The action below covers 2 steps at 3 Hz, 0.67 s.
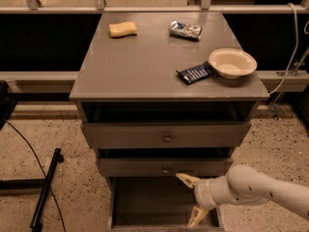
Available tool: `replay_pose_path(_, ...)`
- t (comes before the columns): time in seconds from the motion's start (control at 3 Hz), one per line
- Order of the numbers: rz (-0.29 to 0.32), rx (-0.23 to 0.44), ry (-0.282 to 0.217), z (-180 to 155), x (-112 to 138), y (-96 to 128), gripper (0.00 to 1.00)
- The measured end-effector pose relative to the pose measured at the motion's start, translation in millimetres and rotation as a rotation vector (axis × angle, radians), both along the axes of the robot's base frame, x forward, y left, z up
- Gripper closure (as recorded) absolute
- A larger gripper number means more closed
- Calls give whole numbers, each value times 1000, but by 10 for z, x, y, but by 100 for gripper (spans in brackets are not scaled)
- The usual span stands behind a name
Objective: Close bottom drawer
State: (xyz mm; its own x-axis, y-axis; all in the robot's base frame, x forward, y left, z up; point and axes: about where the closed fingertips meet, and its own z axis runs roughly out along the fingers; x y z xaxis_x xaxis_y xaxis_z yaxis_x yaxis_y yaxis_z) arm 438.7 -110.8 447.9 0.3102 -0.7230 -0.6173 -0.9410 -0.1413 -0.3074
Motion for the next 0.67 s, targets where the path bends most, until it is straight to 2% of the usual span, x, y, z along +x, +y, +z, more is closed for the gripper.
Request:
replay_pose_path(0.33,-54,-15,18,-537,-269,-20,0)
replay_pose_path(0.67,-71,-12,22,-799,-379,-21,0)
